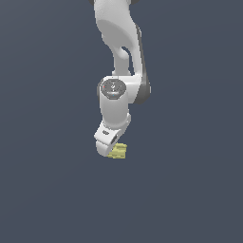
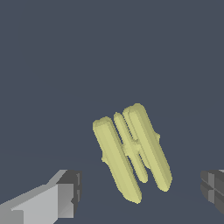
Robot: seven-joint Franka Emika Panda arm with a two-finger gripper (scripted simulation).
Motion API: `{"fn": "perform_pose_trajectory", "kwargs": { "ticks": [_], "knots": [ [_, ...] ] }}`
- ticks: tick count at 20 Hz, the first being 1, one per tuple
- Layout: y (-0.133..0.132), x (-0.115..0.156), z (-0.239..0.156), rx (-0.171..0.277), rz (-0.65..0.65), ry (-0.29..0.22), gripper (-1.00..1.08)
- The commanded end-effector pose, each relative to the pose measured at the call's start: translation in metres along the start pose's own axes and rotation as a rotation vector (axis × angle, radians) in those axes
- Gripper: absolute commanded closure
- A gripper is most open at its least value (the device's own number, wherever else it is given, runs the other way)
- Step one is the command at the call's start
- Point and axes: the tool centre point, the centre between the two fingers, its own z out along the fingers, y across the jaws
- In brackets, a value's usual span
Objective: Pick up the object and move it to a goal position.
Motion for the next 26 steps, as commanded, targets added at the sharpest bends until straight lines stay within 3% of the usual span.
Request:
{"fn": "perform_pose_trajectory", "kwargs": {
  "ticks": [1, 14, 26],
  "knots": [
    [0.001, 0.000, 0.004, 0.001, -0.070, 0.000, -0.92],
    [0.006, -0.002, 0.020, 0.007, -0.345, 0.004, -0.92],
    [0.007, -0.002, 0.025, 0.007, -0.396, 0.005, -0.92]
  ]
}}
